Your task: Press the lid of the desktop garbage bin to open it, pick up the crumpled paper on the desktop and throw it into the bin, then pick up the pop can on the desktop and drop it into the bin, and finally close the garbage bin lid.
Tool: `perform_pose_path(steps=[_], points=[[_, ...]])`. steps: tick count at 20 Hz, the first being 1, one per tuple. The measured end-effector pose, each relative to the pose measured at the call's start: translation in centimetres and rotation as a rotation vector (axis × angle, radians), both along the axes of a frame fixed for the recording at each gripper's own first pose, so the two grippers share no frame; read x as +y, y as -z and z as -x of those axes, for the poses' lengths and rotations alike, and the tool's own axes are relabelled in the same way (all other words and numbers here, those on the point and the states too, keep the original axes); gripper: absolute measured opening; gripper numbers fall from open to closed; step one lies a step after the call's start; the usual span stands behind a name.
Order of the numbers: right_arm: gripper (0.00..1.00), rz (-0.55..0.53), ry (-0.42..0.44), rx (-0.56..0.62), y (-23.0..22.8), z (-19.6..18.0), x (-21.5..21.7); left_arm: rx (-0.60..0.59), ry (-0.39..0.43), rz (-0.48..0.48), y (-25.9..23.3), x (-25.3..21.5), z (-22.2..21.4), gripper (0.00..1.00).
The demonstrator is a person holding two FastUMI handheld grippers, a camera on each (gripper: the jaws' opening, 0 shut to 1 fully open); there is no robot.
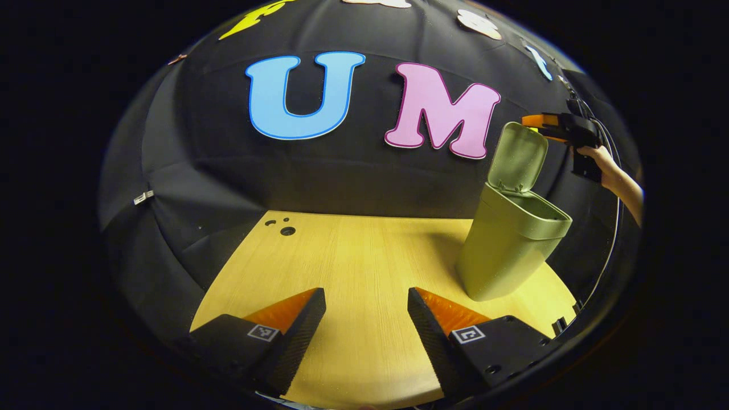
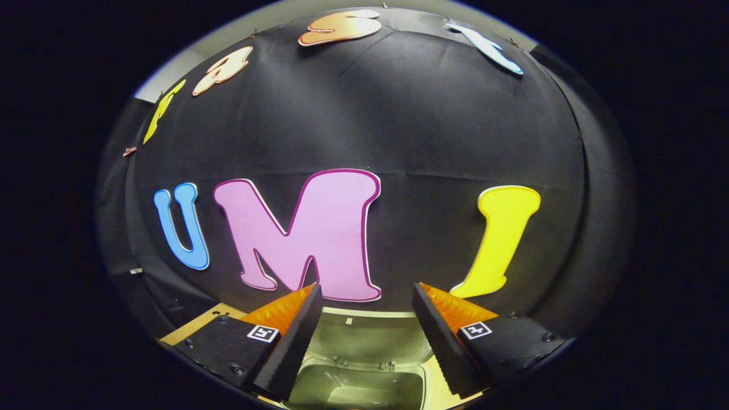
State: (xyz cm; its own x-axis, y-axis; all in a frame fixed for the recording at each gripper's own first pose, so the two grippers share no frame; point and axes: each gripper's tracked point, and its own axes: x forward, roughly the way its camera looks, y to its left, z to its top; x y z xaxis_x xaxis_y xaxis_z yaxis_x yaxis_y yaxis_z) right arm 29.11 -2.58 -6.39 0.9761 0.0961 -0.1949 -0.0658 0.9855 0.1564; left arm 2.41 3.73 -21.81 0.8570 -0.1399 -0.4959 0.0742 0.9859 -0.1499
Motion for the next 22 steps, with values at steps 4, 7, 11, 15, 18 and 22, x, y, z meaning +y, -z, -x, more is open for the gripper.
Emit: perform_pose_path(steps=[4, 7, 11, 15, 18, 22], points=[[0.99, -0.029, -0.024, 0.052, 0.4, 2.9, 0.1, -0.005, 0.036, 0.007, -0.1, -1.4, -0.1, 0.94], [0.99, -0.025, -0.045, 0.1, 1.1, 5.4, 0.4, -0.013, 0.071, 0.002, -0.4, -2.5, 0.1, 0.94], [0.99, -0.015, -0.068, 0.162, 3.4, 8.2, 0.9, -0.015, 0.105, 0.005, -0.5, -3.7, 0.4, 0.94], [0.99, -0.013, -0.109, 0.234, 5.7, 10.5, 1.4, -0.014, 0.128, 0.003, -0.5, -4.5, 0.9, 0.94], [0.99, -0.017, -0.131, 0.282, 7.1, 11.7, 1.7, -0.009, 0.135, 0.006, -0.5, -4.9, 1.3, 0.94], [0.99, 0.016, -0.157, 0.313, 8.6, 13.1, 2.0, -0.009, 0.139, 0.004, -0.6, -5.1, 1.9, 0.94]])
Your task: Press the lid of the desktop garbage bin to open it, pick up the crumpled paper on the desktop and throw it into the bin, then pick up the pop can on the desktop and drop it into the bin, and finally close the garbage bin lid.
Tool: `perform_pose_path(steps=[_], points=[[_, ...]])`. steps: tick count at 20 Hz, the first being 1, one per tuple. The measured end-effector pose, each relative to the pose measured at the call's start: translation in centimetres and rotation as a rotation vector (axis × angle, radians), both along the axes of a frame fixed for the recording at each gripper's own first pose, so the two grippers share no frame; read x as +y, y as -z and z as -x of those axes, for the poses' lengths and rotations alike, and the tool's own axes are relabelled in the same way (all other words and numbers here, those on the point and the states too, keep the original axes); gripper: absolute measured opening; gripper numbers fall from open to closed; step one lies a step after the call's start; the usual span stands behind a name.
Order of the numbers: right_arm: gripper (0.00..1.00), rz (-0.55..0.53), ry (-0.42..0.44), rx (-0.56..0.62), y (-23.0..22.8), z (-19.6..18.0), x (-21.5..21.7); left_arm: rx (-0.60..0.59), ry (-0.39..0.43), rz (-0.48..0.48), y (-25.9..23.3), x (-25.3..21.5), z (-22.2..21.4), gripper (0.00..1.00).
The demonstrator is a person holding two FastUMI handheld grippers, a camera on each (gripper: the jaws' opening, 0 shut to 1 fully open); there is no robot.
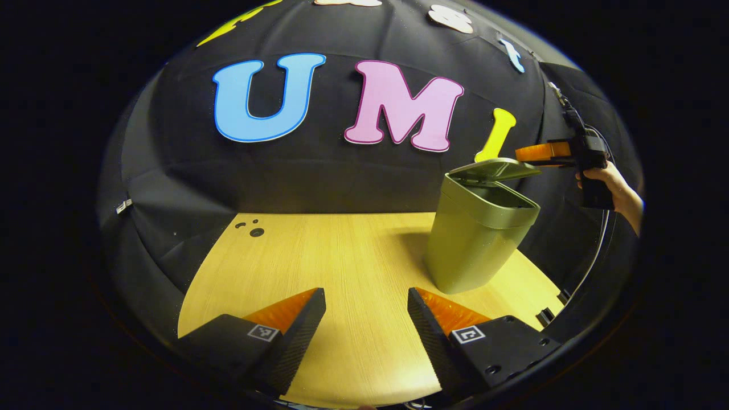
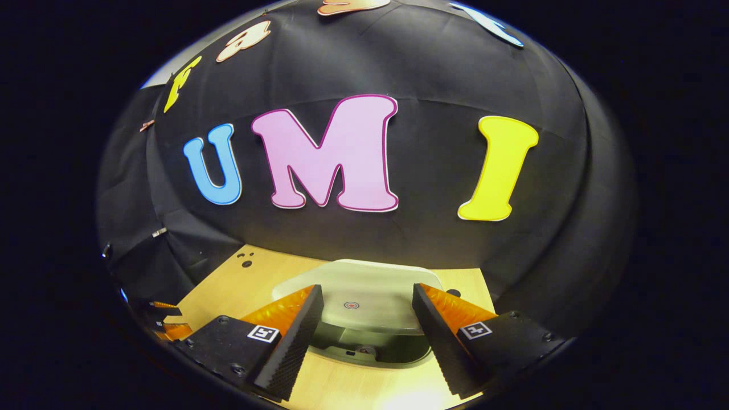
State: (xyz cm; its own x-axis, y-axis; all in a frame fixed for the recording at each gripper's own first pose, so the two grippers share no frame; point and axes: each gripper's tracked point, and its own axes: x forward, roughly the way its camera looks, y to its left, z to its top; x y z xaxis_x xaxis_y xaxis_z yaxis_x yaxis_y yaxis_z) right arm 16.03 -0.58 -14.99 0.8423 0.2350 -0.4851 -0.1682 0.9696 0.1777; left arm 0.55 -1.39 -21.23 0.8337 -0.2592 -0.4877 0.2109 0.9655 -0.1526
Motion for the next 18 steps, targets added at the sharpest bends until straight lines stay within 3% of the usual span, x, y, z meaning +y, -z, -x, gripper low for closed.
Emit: perform_pose_path(steps=[7, 8, 10, 18], points=[[0.98, 0.008, -0.031, 0.064, 2.9, 2.3, 0.1, 0.005, -0.001, 0.0, 0.0, -0.6, 1.0, 0.94], [0.92, 0.009, -0.032, 0.075, 3.4, 2.5, 0.0, 0.002, 0.0, 0.0, -0.1, -0.7, 1.1, 0.94], [0.98, 0.008, -0.033, 0.095, 4.5, 3.1, -0.1, -0.003, 0.006, -0.004, -0.3, -1.0, 1.4, 0.94], [0.96, 0.065, -0.068, 0.15, 7.4, 4.2, 0.2, -0.003, 0.015, -0.001, -0.5, -1.7, 2.0, 0.94]])
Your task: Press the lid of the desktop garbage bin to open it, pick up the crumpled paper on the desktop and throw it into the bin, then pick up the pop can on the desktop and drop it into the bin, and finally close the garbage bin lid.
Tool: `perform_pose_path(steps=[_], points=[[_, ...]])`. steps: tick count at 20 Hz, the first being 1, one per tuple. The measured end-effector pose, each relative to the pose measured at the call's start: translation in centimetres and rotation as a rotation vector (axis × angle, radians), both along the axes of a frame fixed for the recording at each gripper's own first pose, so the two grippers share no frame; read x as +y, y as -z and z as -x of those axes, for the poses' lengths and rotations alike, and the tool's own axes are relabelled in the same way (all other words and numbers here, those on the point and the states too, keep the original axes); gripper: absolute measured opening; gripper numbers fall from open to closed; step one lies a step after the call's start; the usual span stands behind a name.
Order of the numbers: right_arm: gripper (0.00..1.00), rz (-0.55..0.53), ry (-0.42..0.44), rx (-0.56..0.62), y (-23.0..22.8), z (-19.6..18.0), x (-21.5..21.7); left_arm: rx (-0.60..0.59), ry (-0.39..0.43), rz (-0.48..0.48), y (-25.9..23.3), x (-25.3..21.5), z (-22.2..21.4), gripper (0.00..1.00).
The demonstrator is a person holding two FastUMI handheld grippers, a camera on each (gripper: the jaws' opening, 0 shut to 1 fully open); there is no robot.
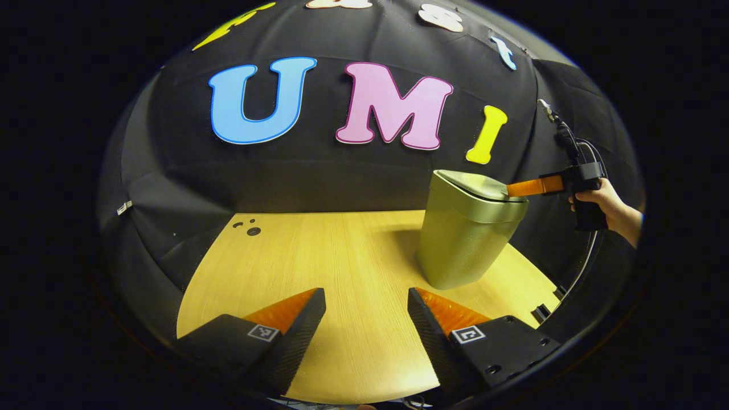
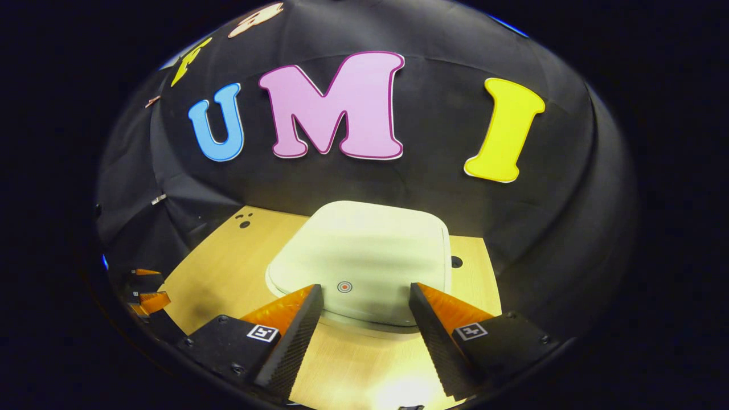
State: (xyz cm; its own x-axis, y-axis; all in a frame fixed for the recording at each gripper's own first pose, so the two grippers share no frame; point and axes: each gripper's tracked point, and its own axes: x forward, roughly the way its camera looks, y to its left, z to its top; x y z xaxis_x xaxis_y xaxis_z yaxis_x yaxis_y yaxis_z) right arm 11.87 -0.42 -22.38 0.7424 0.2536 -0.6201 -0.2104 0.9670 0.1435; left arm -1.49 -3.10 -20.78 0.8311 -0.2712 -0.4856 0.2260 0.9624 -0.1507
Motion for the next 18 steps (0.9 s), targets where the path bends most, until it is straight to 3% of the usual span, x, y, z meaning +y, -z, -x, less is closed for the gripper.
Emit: perform_pose_path(steps=[7, 13, 18], points=[[0.97, 0.04, -0.064, 0.048, 0.7, 0.4, 0.2, 0.003, 0.001, 0.017, 0.2, -0.6, -0.2, 0.94], [0.95, 0.024, -0.032, 0.063, 0.3, -0.1, 0.6, -0.003, 0.019, 0.033, -0.1, -1.5, -0.3, 0.94], [0.96, 0.059, -0.062, 0.043, 0.1, -0.4, 2.0, 0.013, 0.02, 0.041, 0.3, -1.3, 0.1, 0.94]])
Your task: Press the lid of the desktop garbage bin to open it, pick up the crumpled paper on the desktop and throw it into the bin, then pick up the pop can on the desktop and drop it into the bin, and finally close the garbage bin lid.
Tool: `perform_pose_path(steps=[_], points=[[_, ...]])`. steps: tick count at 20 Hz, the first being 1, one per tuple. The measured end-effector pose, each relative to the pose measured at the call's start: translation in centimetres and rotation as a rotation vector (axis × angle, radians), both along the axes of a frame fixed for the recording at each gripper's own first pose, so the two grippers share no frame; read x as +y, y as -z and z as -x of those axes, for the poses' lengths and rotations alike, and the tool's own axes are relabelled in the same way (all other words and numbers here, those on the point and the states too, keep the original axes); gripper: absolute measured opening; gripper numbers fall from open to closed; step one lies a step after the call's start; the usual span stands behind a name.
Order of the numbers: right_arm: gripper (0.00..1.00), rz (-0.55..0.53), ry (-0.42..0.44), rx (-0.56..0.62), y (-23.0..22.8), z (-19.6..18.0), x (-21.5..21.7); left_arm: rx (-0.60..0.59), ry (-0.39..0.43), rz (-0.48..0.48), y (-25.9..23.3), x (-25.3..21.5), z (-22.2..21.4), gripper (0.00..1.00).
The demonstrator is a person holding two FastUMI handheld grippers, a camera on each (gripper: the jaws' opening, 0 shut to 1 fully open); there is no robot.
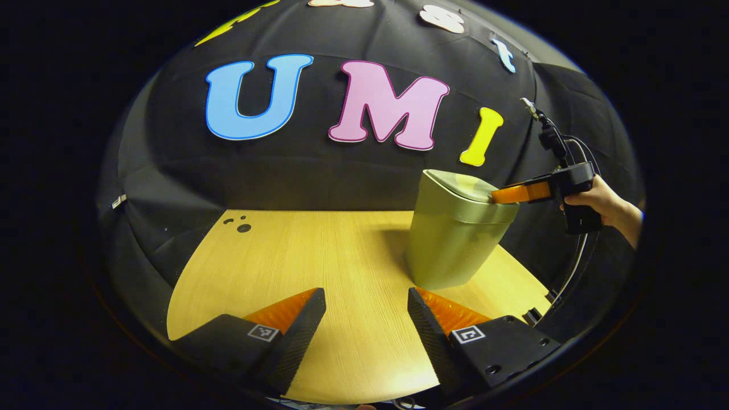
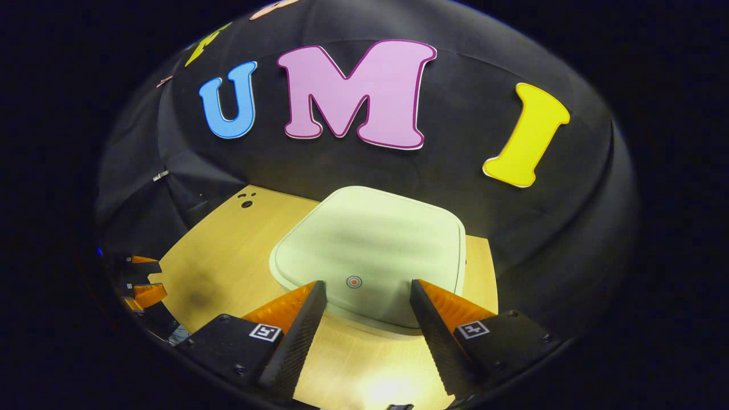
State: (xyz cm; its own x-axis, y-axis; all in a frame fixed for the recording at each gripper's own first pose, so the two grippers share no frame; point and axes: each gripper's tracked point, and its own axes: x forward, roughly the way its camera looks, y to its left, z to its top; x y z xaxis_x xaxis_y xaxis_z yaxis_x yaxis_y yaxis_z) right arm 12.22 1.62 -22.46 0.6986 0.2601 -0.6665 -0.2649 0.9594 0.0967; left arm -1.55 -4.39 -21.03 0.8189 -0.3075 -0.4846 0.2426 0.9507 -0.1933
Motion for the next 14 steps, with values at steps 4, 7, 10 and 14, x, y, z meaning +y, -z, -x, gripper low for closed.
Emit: perform_pose_path(steps=[4, 7, 10, 14], points=[[0.98, -0.097, 0.042, 0.03, -0.8, -1.0, 1.4, 0.012, -0.001, -0.012, 0.5, 0.8, 0.3, 0.94], [1.0, -0.073, 0.001, 0.04, 0.0, -0.9, 1.8, 0.02, -0.015, 0.002, 0.7, 1.3, 0.3, 0.94], [1.0, 0.001, -0.066, 0.003, 0.3, -0.4, 2.0, 0.025, -0.026, 0.02, 0.9, 1.5, 0.0, 0.94], [0.99, -0.12, 0.001, -0.02, -1.1, -1.0, 2.3, 0.013, -0.028, 0.029, 0.4, 1.7, -0.6, 0.94]])
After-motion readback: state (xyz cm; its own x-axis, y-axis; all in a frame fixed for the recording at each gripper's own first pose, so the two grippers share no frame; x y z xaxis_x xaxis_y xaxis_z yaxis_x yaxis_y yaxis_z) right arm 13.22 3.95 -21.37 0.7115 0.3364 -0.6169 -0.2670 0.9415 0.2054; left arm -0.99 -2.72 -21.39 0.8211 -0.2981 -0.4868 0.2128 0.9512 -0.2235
